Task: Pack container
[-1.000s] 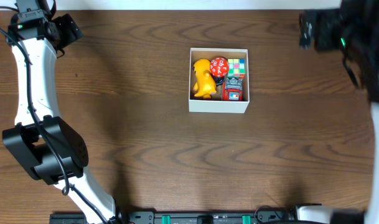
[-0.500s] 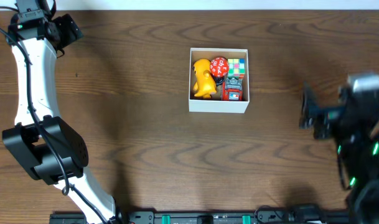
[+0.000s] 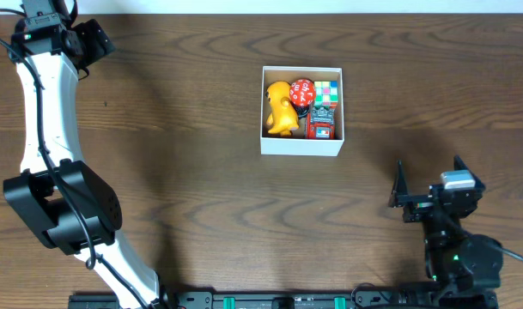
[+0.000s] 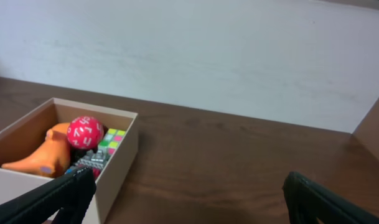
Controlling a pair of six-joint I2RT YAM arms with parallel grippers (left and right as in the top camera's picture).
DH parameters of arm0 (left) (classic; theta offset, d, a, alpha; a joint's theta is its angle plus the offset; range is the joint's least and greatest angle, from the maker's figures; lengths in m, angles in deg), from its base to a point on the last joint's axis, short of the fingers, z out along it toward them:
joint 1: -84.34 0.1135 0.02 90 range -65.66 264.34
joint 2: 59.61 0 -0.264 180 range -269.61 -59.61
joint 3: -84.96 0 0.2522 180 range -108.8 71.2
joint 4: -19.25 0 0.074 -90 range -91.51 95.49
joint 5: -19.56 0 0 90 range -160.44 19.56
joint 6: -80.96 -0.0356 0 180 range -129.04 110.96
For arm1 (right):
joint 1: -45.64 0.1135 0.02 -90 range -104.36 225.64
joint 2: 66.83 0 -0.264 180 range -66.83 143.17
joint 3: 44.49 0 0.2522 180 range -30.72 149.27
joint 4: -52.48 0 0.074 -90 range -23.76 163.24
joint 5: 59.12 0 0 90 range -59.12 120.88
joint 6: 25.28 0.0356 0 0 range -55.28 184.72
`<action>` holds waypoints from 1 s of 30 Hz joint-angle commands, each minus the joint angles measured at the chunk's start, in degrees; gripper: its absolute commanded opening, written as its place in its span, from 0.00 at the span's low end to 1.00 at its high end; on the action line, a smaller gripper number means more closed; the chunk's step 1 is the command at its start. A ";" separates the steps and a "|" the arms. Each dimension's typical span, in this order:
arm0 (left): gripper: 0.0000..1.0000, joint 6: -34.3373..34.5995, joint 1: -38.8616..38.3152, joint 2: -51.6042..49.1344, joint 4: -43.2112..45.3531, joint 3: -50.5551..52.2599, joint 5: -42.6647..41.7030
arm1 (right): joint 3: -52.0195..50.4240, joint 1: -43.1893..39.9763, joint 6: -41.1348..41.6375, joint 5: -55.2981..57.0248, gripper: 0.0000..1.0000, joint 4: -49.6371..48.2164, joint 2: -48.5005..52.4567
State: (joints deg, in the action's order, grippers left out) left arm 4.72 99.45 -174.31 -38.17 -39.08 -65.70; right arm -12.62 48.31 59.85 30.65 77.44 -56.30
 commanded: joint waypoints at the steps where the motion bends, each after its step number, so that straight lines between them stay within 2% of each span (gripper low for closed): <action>1: 0.98 0.50 -0.07 0.00 -0.26 -0.22 0.46 | -3.39 -0.63 -0.31 0.24 0.99 -1.57 -2.84; 11: 0.98 0.50 -0.07 0.00 -0.26 -0.22 0.46 | -9.44 -0.90 2.27 0.22 0.99 -2.01 -9.60; 30: 0.98 0.50 -0.07 0.00 -0.26 -0.22 0.48 | -13.07 -0.90 2.25 0.20 0.99 -3.19 -10.23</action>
State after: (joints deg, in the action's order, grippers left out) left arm 4.72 99.45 -174.31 -38.17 -39.08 -65.70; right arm -24.31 48.01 61.34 30.65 74.95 -65.88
